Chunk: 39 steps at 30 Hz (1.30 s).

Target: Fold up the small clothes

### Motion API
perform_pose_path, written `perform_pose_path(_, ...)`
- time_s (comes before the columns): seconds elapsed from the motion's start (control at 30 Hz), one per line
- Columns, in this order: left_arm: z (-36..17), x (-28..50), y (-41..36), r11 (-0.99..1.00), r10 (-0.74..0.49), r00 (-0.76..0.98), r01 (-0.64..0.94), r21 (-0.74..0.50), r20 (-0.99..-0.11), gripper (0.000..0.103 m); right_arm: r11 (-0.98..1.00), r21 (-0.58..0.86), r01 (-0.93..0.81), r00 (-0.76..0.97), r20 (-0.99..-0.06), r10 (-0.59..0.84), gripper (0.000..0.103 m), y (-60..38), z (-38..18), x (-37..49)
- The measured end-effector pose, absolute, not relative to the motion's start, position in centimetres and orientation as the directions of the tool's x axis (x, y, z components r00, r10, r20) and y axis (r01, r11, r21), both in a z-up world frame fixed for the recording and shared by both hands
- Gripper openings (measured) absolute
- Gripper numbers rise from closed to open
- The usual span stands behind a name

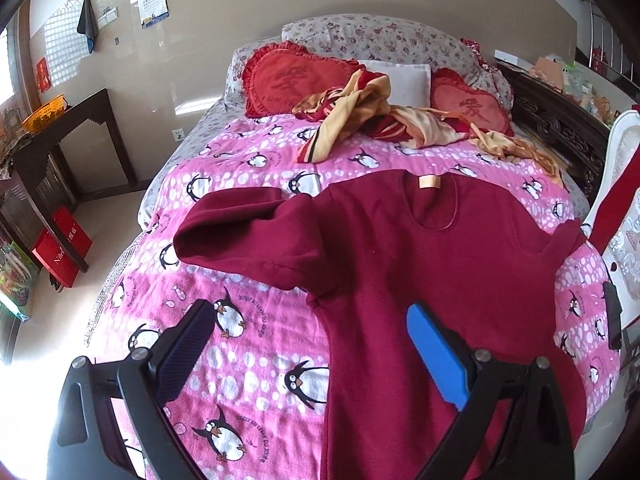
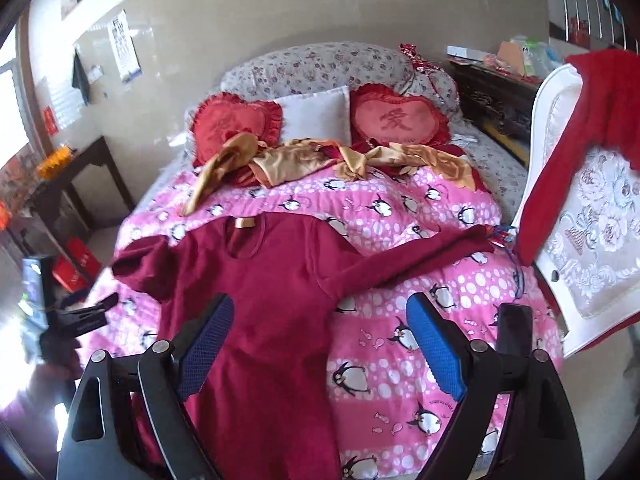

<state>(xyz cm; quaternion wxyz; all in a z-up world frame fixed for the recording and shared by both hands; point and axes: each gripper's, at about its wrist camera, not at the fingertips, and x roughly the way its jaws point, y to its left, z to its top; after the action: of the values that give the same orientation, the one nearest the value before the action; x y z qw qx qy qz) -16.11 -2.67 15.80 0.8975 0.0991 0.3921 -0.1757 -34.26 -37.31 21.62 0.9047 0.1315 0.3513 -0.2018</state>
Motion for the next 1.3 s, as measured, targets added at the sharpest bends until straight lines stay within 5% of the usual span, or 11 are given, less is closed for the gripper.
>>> perform_pose_path(0.4, 14.8, -15.7, -4.1, 0.915, -0.226, 0.631, 0.398, 0.06, -0.742, 0.099, 0.924, 0.02, 0.382, 0.627, -0.74, -0.243, 0.074, -33.5, 14.9, -25.4)
perform_pose_path(1.3, 10.9, -12.9, -5.2, 0.93, -0.218, 0.576, 0.369, 0.012, -0.788, 0.099, 0.918, -0.025, 0.396, 0.557, -0.788, -0.262, 0.074, -32.7, 10.1, -19.0)
